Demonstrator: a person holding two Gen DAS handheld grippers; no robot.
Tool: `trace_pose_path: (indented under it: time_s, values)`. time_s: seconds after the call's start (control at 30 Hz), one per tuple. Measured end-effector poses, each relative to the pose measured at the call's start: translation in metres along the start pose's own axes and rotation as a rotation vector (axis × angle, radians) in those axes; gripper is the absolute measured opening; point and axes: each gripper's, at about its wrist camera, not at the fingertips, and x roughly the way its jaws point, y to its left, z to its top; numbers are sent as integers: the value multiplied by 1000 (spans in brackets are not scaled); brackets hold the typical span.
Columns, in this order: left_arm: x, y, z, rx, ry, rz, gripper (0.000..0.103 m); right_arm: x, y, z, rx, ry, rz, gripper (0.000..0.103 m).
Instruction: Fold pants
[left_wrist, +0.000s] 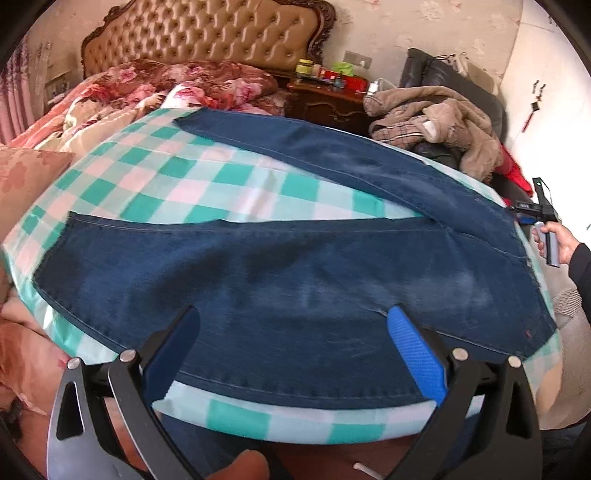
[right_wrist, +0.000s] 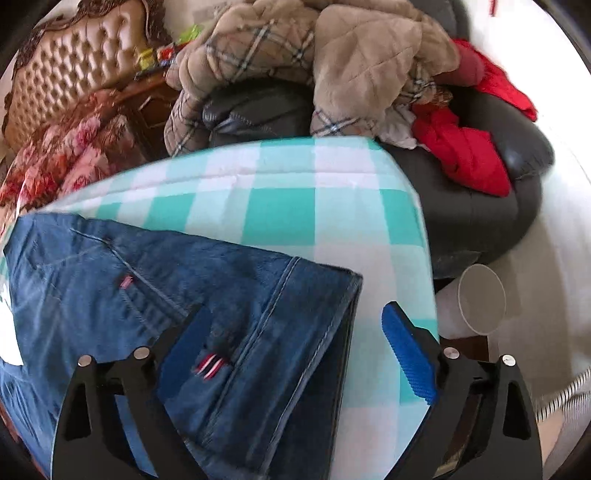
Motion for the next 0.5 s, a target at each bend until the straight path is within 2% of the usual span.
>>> trace_pose_path:
  time_s: [0.1, 0.13, 0.17, 0.2, 0.23, 0.33, 0.5]
  values:
    - [6, 10, 8, -19, 12, 20, 102, 17, -4, 8, -19, 16, 22, 73]
    - [9, 12, 12, -25, 16, 23, 102, 20, -4, 10, -23, 19, 27, 65]
    - [11, 14, 16, -26, 18, 22, 102, 20, -3, 11, -42, 7, 24, 42]
    - [14, 14, 21, -23, 16, 22, 102, 19, -2, 12, -61, -1, 35, 26]
    - [16, 14, 25, -18, 14, 19, 102, 15, -2, 13, -60, -8, 77, 20]
    - [29, 16, 46, -26, 14, -20, 102, -14, 11, 10, -121, -93, 78, 17]
    - [62, 29, 99, -124, 13, -196, 100, -117, 51, -31, -233, -317, 195, 16]
